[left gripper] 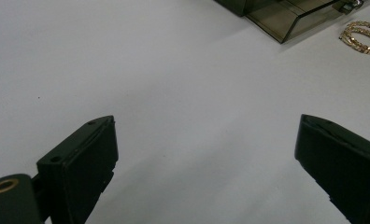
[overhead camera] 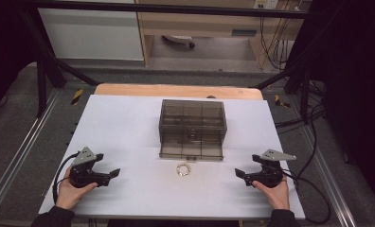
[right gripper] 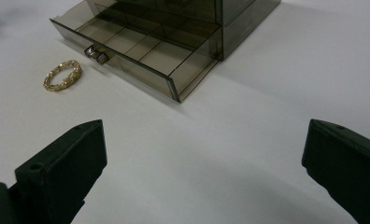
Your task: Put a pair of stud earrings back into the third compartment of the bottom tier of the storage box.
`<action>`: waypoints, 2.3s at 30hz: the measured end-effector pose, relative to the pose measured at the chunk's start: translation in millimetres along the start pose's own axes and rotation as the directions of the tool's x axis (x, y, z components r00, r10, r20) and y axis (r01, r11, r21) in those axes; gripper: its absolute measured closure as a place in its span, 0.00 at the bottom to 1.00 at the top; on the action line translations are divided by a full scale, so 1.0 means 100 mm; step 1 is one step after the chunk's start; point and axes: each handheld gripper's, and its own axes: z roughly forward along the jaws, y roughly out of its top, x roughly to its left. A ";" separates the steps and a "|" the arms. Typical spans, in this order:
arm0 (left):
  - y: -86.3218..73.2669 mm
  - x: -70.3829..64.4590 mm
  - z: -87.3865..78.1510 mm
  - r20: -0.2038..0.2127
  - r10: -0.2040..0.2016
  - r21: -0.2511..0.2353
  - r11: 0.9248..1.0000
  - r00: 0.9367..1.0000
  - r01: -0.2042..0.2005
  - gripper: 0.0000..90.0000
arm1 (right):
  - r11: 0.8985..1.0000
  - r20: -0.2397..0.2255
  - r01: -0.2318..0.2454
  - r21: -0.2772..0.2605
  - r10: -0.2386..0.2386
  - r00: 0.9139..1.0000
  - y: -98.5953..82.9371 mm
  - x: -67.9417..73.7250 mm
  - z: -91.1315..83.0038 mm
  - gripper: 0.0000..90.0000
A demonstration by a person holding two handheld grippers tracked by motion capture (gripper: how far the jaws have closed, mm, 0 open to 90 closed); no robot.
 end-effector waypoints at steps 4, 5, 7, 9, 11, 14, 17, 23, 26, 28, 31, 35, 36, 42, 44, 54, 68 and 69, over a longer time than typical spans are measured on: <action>-0.01 -0.01 0.01 -0.001 0.002 0.006 1.000 1.000 -0.002 0.07 | 1.000 0.000 -0.002 0.010 0.002 1.000 0.00 0.01 0.00 0.01; -0.01 -0.01 0.01 -0.001 0.003 0.007 1.000 1.000 -0.003 0.07 | 1.000 0.000 -0.005 0.010 0.005 1.000 0.00 0.01 0.00 0.01; -0.01 -0.01 0.01 0.001 0.001 0.007 1.000 1.000 -0.001 0.07 | 1.000 0.000 -0.006 0.008 0.006 1.000 0.00 0.02 0.00 0.01; -0.02 0.00 0.00 0.000 -0.003 0.006 1.000 1.000 0.003 0.07 | 1.000 0.002 -0.009 0.008 0.009 1.000 0.01 0.03 0.01 0.01; -0.02 0.01 0.00 0.000 -0.005 0.006 1.000 1.000 0.005 0.07 | 1.000 -0.001 -0.006 0.012 0.006 1.000 0.02 0.05 0.02 0.01; -0.02 0.01 -0.01 -0.003 -0.011 0.000 1.000 1.000 0.011 0.07 | 1.000 -0.001 0.005 0.017 -0.005 1.000 0.04 0.07 0.04 0.01; -0.02 0.01 -0.01 -0.002 -0.014 0.002 1.000 1.000 0.014 0.07 | 1.000 -0.005 0.003 0.016 -0.003 1.000 0.06 0.11 0.07 0.01; -0.02 0.01 0.00 -0.007 -0.011 0.013 1.000 1.000 0.011 0.07 | 0.999 -0.020 0.017 0.034 -0.016 1.000 0.10 0.20 0.15 0.01; -0.03 0.02 0.00 -0.005 -0.012 0.013 1.000 1.000 0.012 0.07 | 0.999 -0.029 0.026 0.037 -0.025 0.999 0.13 0.26 0.19 0.01; -0.03 0.02 0.00 -0.002 -0.011 0.012 1.000 1.000 0.011 0.07 | 0.999 -0.032 0.035 0.039 -0.034 0.999 0.15 0.31 0.22 0.01; -0.03 0.02 0.00 0.000 -0.010 0.013 1.000 1.000 0.010 0.07 | 0.998 -0.038 0.039 0.047 -0.037 0.999 0.18 0.38 0.27 0.01; -0.03 0.02 0.00 0.000 -0.010 0.012 1.000 1.000 0.010 0.07 | 0.997 -0.049 0.045 0.055 -0.042 0.998 0.22 0.45 0.33 0.01; -0.03 0.02 -0.01 -0.002 -0.014 0.010 1.000 1.000 0.014 0.07 | 0.998 -0.054 0.040 0.055 -0.037 0.998 0.23 0.47 0.35 0.02; -0.03 0.02 0.00 -0.001 -0.011 0.013 1.000 1.000 0.011 0.07 | 0.997 -0.064 0.053 0.061 -0.049 0.997 0.27 0.59 0.42 0.02; -0.03 0.01 -0.01 0.001 -0.010 0.010 1.000 1.000 0.010 0.07 | 0.996 -0.071 0.058 0.066 -0.053 0.996 0.28 0.62 0.44 0.02; -0.03 0.02 0.00 -0.001 -0.014 0.012 1.000 1.000 0.014 0.07 | 0.994 -0.087 0.066 0.087 -0.059 0.994 0.33 0.76 0.59 0.03; -0.04 0.03 0.01 -0.001 -0.015 0.017 1.000 1.000 0.015 0.07 | 0.991 -0.121 0.094 0.098 -0.082 0.989 0.50 1.04 0.84 0.03; -0.04 0.03 0.01 -0.001 -0.015 0.017 1.000 1.000 0.015 0.07 | 0.991 -0.126 0.092 0.101 -0.079 0.989 0.50 1.06 0.86 0.04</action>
